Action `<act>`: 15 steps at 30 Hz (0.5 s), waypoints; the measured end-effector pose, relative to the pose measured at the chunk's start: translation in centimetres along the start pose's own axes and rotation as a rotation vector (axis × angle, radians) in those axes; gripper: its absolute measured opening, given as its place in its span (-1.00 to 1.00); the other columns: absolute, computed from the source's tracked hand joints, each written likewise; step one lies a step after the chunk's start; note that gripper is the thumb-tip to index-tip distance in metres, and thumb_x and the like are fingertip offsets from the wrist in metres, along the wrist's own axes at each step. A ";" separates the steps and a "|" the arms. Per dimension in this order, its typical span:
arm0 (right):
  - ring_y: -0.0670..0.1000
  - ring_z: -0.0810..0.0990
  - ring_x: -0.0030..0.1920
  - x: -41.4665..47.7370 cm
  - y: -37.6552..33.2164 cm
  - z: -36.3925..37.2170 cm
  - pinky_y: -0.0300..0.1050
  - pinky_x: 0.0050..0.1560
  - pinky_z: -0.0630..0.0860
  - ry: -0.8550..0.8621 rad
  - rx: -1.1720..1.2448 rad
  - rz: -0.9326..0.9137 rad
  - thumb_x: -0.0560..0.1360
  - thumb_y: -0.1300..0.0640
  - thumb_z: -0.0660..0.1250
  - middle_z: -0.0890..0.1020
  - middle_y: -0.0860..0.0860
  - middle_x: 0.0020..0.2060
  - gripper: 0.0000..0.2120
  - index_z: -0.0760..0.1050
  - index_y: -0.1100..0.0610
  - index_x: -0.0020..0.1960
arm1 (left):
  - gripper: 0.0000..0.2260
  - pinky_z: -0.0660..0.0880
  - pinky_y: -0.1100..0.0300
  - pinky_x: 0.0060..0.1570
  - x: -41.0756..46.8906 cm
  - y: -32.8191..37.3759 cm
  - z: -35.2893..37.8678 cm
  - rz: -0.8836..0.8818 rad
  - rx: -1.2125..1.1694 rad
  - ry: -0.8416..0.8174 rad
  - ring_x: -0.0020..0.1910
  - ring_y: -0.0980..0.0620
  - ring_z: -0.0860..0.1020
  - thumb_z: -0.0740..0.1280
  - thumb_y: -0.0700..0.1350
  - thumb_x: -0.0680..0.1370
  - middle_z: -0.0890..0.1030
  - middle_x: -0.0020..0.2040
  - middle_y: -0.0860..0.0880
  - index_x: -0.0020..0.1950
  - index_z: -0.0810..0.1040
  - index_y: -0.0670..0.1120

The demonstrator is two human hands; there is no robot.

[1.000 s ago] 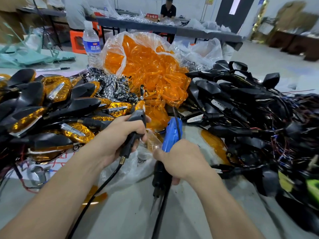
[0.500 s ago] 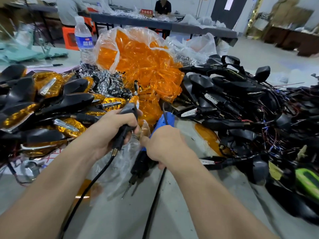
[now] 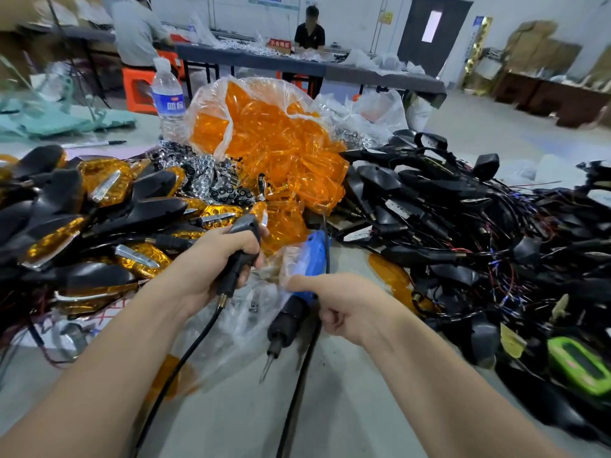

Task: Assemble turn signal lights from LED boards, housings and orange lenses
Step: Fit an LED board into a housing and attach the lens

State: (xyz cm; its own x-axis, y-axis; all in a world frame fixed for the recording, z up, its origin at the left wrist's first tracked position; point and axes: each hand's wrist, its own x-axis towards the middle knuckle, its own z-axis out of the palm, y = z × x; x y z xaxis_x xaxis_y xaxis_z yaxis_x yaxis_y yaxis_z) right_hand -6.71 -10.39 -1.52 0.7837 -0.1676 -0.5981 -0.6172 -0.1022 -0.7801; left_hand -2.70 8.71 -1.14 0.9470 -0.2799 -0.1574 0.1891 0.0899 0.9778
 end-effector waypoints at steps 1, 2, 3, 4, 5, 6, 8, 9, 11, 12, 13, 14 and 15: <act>-0.09 0.19 -0.58 -0.2 0.2 -0.6 -0.25 -0.49 0.10 -0.063 0.074 0.027 0.30 0.03 0.67 0.55 0.02 -0.33 -0.63 0.65 0.14 0.01 | -0.62 0.34 0.28 -0.56 0.1 0.0 0.0 -0.003 -0.003 0.002 -0.55 0.02 0.39 0.35 -0.16 0.33 0.57 -0.29 -0.13 0.14 0.58 -0.15; -0.09 0.19 -0.52 -0.3 0.4 -1.0 -0.25 -0.43 0.09 -0.131 0.156 0.054 0.34 0.05 0.65 0.58 0.05 -0.25 -0.67 0.64 0.11 0.01 | -0.62 0.34 0.29 -0.57 0.1 -0.1 0.0 -0.007 -0.004 0.004 -0.55 0.02 0.39 0.35 -0.16 0.32 0.57 -0.29 -0.14 0.13 0.58 -0.15; -0.08 0.21 -0.48 -0.5 0.6 -1.1 -0.25 -0.40 0.12 -0.194 0.227 0.078 0.38 0.08 0.62 0.60 0.07 -0.21 -0.72 0.62 0.09 0.02 | -0.62 0.34 0.29 -0.57 0.1 -0.2 0.1 -0.009 -0.001 0.006 -0.55 0.02 0.39 0.35 -0.17 0.32 0.57 -0.29 -0.15 0.13 0.58 -0.16; -0.06 0.28 -0.46 -0.7 0.7 -1.1 -0.26 -0.38 0.23 -0.244 0.285 0.101 0.42 0.12 0.58 0.61 0.07 -0.20 -0.74 0.60 0.09 0.04 | -0.61 0.34 0.29 -0.57 0.1 -0.2 0.2 -0.011 0.004 0.009 -0.55 0.02 0.39 0.35 -0.17 0.31 0.57 -0.28 -0.15 0.14 0.58 -0.16; -0.01 0.42 -0.42 -0.9 0.8 -0.8 -0.23 -0.30 0.46 -0.277 0.344 0.124 0.43 0.17 0.54 0.62 0.08 -0.19 -0.75 0.59 0.11 0.07 | -0.60 0.34 0.30 -0.57 0.1 -0.3 0.3 -0.013 0.011 0.011 -0.54 0.02 0.39 0.35 -0.17 0.31 0.58 -0.28 -0.15 0.15 0.58 -0.16; 0.05 0.55 -0.36 -1.1 0.8 -0.5 -0.10 -0.11 0.64 -0.301 0.406 0.140 0.44 0.22 0.52 0.64 0.10 -0.18 -0.73 0.60 0.15 0.11 | -0.59 0.34 0.30 -0.57 0.1 -0.3 0.4 -0.017 0.016 0.013 -0.54 0.02 0.39 0.35 -0.17 0.31 0.58 -0.28 -0.15 0.16 0.58 -0.16; 0.15 0.75 -0.21 -1.3 0.7 0.0 0.13 0.02 0.71 -0.338 0.544 0.144 0.41 0.26 0.56 0.73 0.17 -0.11 -0.63 0.59 0.23 0.18 | -0.59 0.32 0.31 -0.58 0.1 -0.3 0.3 -0.029 0.021 0.017 -0.55 0.02 0.39 0.35 -0.17 0.32 0.58 -0.28 -0.15 0.16 0.58 -0.15; 0.20 0.77 -0.08 -1.2 0.7 0.0 0.19 0.01 0.70 -0.347 0.632 0.154 0.38 0.18 0.60 0.75 0.23 -0.02 -0.54 0.58 0.22 0.22 | -0.59 0.31 0.31 -0.59 0.1 -0.3 0.3 -0.033 0.023 0.019 -0.55 0.02 0.39 0.35 -0.17 0.32 0.57 -0.28 -0.15 0.16 0.59 -0.14; 0.23 0.73 0.11 -0.8 0.6 -0.2 0.22 0.13 0.67 -0.312 0.782 0.197 0.39 -0.08 0.60 0.73 0.26 0.08 -0.45 0.60 0.16 0.28 | -0.57 0.31 0.29 -0.58 0.2 -0.3 0.2 -0.031 0.029 0.019 -0.55 0.01 0.39 0.35 -0.17 0.31 0.57 -0.27 -0.15 0.18 0.59 -0.16; 0.22 0.73 0.12 -0.6 0.5 -0.3 0.22 0.17 0.65 -0.282 0.819 0.213 0.44 -0.16 0.55 0.73 0.24 0.10 -0.45 0.61 0.15 0.29 | -0.56 0.31 0.29 -0.57 0.2 -0.3 0.1 -0.026 0.030 0.018 -0.54 0.01 0.38 0.35 -0.17 0.31 0.57 -0.26 -0.16 0.19 0.59 -0.17; 0.20 0.74 0.05 -0.3 0.5 -0.4 0.20 0.14 0.67 -0.253 0.829 0.212 0.51 -0.18 0.49 0.73 0.20 0.09 -0.48 0.60 0.15 0.31 | -0.56 0.31 0.28 -0.57 0.2 -0.2 0.1 -0.022 0.031 0.017 -0.54 0.00 0.38 0.35 -0.17 0.31 0.57 -0.26 -0.16 0.19 0.58 -0.17; 0.19 0.72 -0.11 -0.2 0.6 -0.6 0.16 -0.01 0.71 -0.241 0.836 0.195 0.56 -0.15 0.45 0.73 0.18 0.05 -0.50 0.58 0.17 0.33 | -0.56 0.31 0.28 -0.57 0.2 -0.2 0.1 -0.020 0.031 0.018 -0.54 0.00 0.37 0.35 -0.17 0.31 0.56 -0.26 -0.15 0.19 0.58 -0.17; 0.18 0.67 -0.27 -0.2 0.6 -0.9 0.08 -0.23 0.70 -0.242 0.848 0.170 0.60 -0.12 0.42 0.70 0.19 -0.05 -0.52 0.54 0.20 0.36 | -0.57 0.31 0.28 -0.58 0.2 -0.1 0.2 -0.020 0.030 0.021 -0.55 0.00 0.37 0.34 -0.17 0.31 0.56 -0.27 -0.15 0.18 0.59 -0.17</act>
State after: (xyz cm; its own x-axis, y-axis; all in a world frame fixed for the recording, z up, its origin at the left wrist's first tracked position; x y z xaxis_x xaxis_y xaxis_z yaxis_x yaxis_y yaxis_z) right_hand -7.34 -11.27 -1.71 0.7391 0.1067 -0.6651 -0.5426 0.6794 -0.4940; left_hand -2.60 8.50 -1.26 0.9485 -0.2611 -0.1792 0.2002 0.0558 0.9782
